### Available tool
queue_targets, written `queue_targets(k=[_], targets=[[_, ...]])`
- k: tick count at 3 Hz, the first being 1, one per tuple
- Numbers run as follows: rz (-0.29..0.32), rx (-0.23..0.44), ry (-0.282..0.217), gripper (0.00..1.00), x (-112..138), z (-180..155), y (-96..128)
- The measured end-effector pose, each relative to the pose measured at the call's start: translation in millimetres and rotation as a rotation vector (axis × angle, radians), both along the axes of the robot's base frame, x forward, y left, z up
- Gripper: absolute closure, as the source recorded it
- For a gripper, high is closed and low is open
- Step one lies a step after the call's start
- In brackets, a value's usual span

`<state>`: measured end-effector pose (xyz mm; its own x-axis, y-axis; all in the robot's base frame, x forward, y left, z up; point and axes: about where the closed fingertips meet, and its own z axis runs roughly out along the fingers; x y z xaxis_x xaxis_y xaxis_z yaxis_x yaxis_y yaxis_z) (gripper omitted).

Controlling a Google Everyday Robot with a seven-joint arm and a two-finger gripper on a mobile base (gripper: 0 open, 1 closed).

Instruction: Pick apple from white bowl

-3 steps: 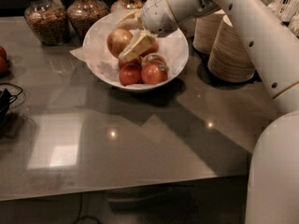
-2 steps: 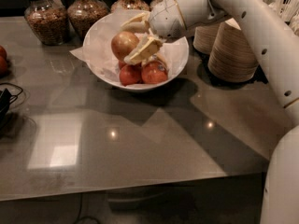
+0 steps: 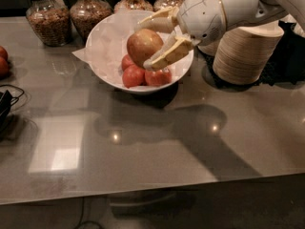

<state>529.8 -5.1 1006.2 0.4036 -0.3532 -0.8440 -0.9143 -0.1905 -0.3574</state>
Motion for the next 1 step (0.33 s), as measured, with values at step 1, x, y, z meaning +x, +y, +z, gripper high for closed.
queue_targets(k=[1], targets=[[0.0, 0.0, 0.0, 1.0, 0.0, 0.0, 0.0]])
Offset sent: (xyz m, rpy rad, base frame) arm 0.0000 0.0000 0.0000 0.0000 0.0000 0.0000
